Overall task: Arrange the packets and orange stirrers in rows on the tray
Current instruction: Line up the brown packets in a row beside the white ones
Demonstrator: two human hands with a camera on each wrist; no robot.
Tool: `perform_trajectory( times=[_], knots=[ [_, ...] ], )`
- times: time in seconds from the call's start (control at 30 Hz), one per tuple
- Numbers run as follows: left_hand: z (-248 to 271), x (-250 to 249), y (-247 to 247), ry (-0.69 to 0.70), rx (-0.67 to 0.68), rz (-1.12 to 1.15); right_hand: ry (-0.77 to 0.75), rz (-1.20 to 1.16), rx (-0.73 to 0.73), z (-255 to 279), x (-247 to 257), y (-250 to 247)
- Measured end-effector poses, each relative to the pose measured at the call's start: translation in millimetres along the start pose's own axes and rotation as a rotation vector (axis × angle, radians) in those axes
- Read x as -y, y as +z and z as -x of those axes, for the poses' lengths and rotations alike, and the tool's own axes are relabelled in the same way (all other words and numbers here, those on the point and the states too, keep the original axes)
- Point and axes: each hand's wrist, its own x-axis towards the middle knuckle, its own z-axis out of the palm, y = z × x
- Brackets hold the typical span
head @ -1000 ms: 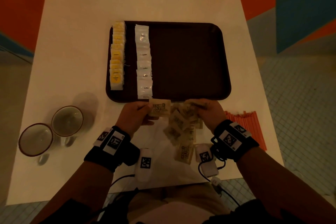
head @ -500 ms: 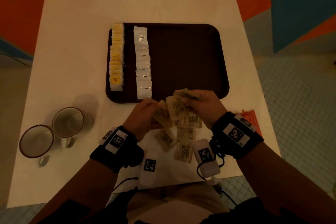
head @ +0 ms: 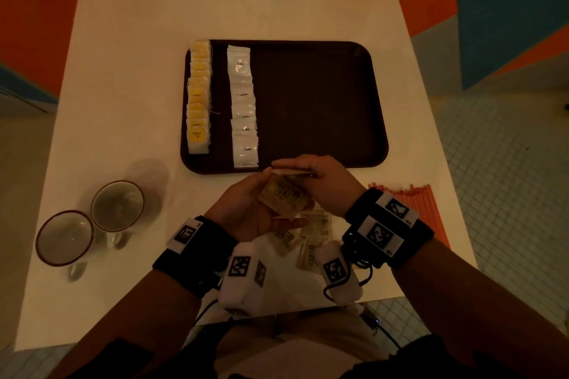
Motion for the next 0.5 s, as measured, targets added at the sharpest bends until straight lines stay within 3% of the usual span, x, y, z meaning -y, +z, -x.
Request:
perform_trajectory(
  times=[0.23, 0.37, 0.5],
  knots=[
    [-1.3, -0.8, -4.9, 0.032, 0.012, 0.135, 0.134, -0.297, -0.195, 6.2, 1.5, -9.3],
    [-1.5, -1.7, -5.0, 0.082, -0.026, 0.154, 0.123, -0.544, -0.172, 10.0, 2.2, -14.0],
    [-1.2, -4.9, -3.4, 0.131, -0.055, 0.149, 0.155, -0.643, -0.277, 10.5, 2.0, -15.1]
  ],
)
